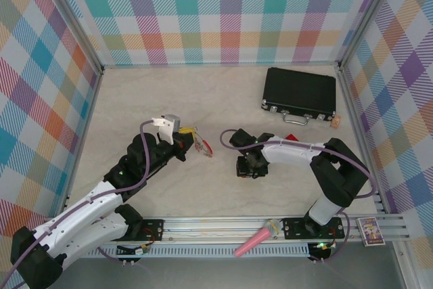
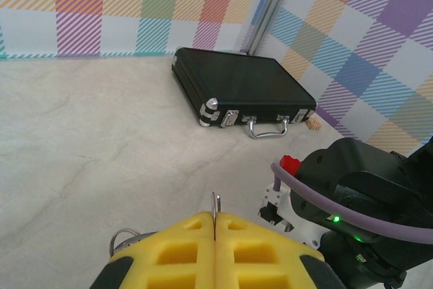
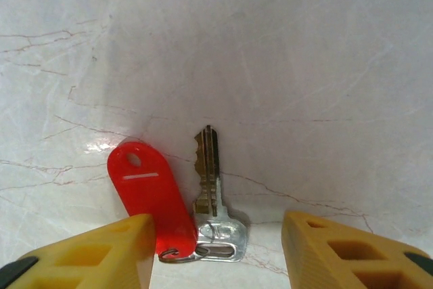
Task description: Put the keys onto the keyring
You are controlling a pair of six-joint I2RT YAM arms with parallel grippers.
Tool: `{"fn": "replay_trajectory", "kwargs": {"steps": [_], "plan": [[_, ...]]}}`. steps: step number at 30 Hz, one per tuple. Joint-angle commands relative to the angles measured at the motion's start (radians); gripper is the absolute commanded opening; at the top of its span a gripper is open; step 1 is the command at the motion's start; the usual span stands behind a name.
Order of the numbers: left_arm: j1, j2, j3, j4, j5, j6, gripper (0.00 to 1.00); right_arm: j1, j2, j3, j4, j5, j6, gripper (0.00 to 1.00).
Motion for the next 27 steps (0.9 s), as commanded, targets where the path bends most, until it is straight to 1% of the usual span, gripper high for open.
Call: {"fn": "replay_trajectory", "kwargs": {"steps": [1, 17, 21, 24, 27], "plan": [[0.004, -0.014, -0.011, 0.053, 0.0, 0.007, 0.0, 0.007, -0.035, -0.026, -0.028, 0.017, 0.022, 0.5], [0.004, -0.009, -0.011, 0.056, 0.004, 0.005, 0.0, 0.006, -0.137, -0.107, -0.049, 0.033, 0.063, 0.48], [0.004, -0.013, -0.01, 0.054, 0.004, 0.003, 0.0, 0.006, -0.177, -0.112, -0.014, 0.007, 0.096, 0.48], [0.004, -0.014, -0.012, 0.058, 0.004, 0.0, 0.0, 0.005, -0.237, -0.138, 0.038, -0.014, 0.146, 0.47], [0.004, -0.014, -0.015, 0.066, 0.01, -0.005, 0.0, 0.003, -0.307, -0.195, 0.116, -0.043, 0.239, 0.43]]}}
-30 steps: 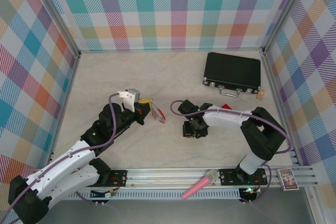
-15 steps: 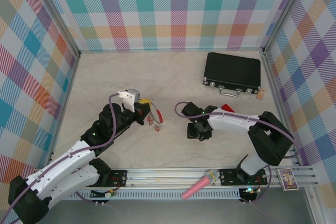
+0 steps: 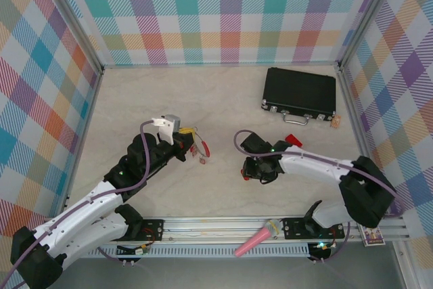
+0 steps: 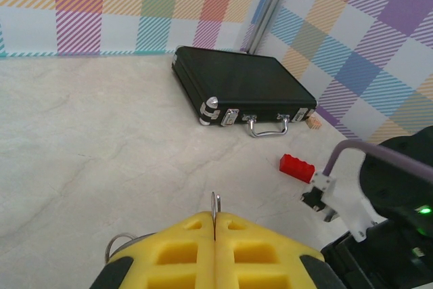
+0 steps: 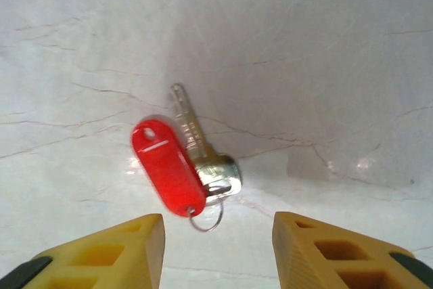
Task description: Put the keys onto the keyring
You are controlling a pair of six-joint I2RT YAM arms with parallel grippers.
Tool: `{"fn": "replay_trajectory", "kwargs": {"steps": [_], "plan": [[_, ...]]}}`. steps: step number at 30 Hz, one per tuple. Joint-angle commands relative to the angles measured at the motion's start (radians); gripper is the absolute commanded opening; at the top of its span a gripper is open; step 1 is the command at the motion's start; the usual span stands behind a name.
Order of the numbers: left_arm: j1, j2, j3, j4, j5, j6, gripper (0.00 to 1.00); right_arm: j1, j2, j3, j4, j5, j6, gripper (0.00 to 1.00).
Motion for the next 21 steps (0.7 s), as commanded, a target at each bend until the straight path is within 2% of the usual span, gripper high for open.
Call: {"fn": "replay_trajectory", "kwargs": {"steps": [1, 9, 21], "plan": [[0.005, -0.015, -0.015, 0.07, 0.011, -0.006, 0.0, 0.003, -0.072, -0.068, 0.097, -0.043, 0.143, 0.42], [0.004, -0.023, -0.033, 0.096, 0.026, -0.021, 0.0, 0.005, -0.203, -0.227, 0.24, -0.053, 0.409, 0.37], [0.004, -0.049, -0.041, 0.096, 0.036, -0.028, 0.0, 0.027, -0.205, -0.307, 0.379, -0.067, 0.588, 0.32]]}}
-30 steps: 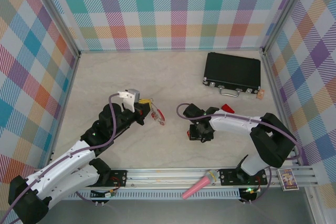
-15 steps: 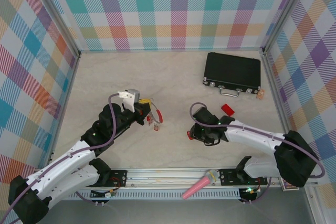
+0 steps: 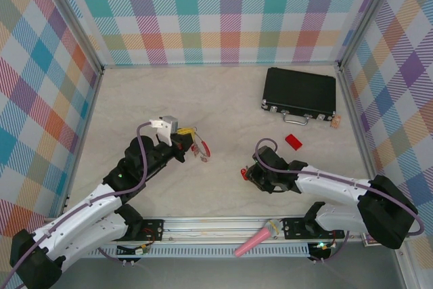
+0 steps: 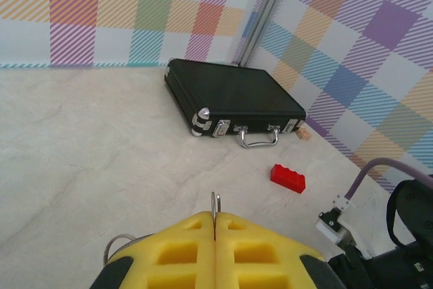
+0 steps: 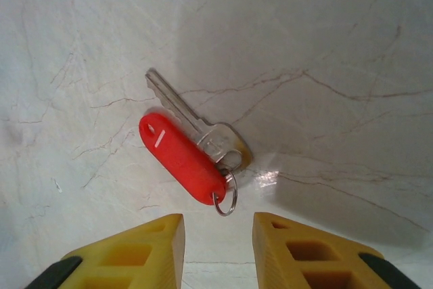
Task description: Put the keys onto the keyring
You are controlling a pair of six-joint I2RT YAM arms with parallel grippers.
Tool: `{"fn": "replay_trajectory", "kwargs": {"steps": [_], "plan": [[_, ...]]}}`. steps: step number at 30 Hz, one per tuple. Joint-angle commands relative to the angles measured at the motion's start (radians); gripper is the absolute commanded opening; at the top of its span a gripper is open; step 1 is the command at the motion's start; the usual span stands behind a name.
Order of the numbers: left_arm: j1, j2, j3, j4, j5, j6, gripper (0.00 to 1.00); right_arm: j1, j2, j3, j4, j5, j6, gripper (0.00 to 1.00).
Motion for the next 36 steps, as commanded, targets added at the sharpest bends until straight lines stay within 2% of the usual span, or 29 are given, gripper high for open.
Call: {"fn": "replay_trajectory", "kwargs": {"steps": [1, 28, 36], "plan": [[0.005, -0.016, -0.007, 0.045, 0.027, -0.014, 0.0, 0.011, -0.011, -0.015, 0.04, 0.001, 0.083, 0.32], [0.004, -0.023, -0.013, 0.049, 0.04, -0.022, 0.0, 0.02, 0.044, -0.1, 0.216, 0.031, 0.151, 0.21], [0.004, -0.018, -0.013, 0.049, 0.047, -0.023, 0.0, 0.021, 0.026, -0.103, 0.189, 0.059, 0.157, 0.21]]}}
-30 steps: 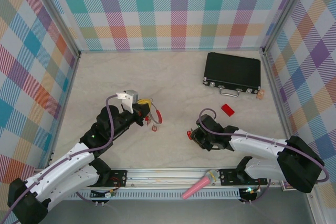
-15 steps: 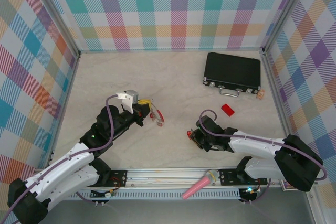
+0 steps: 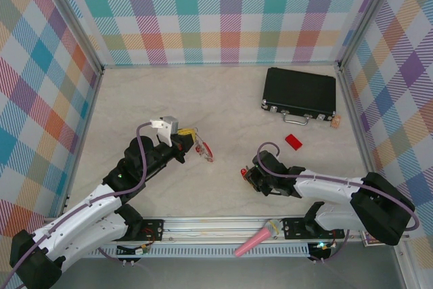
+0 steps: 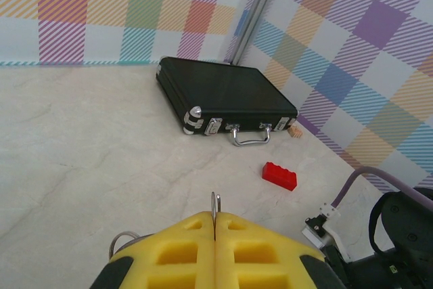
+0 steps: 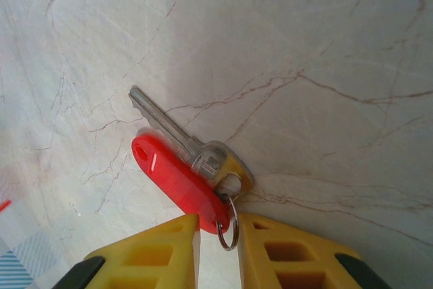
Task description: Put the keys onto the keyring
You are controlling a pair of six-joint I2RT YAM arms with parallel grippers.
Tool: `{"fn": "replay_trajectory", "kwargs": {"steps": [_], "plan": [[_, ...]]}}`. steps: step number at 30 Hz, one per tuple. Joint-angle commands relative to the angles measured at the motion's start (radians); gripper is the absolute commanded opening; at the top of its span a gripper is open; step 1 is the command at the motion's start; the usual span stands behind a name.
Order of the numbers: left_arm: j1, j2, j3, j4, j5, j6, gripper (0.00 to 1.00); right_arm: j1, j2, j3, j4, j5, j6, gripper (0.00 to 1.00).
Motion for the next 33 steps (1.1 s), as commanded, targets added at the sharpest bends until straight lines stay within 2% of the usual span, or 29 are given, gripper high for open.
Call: {"fn": "replay_trajectory", "kwargs": {"steps": [1, 7, 12, 14, 18, 26, 33], "plan": [[0.004, -0.018, -0.012, 0.049, 0.021, -0.014, 0.0, 0.005, -0.009, -0.019, -0.012, 0.04, 0.02, 0.21], [0.003, -0.017, -0.014, 0.048, 0.021, -0.017, 0.0, 0.004, -0.016, -0.022, -0.035, 0.047, 0.028, 0.15], [0.005, -0.018, -0.013, 0.048, 0.023, -0.018, 0.0, 0.005, -0.033, -0.025, -0.046, 0.054, 0.021, 0.06], [0.004, -0.02, -0.014, 0.048, 0.022, -0.019, 0.0, 0.004, -0.047, -0.013, -0.073, 0.061, -0.003, 0.02], [0.004, -0.017, -0.015, 0.048, 0.021, -0.019, 0.0, 0.004, -0.086, 0.028, -0.167, 0.087, -0.072, 0.0], [0.004, -0.002, -0.02, 0.072, 0.016, -0.009, 0.0, 0.004, -0.165, 0.159, -0.381, 0.184, -0.359, 0.0], [0.004, 0.052, -0.012, 0.11, 0.044, -0.004, 0.0, -0.004, -0.224, 0.24, -0.357, 0.234, -0.729, 0.0]]}}
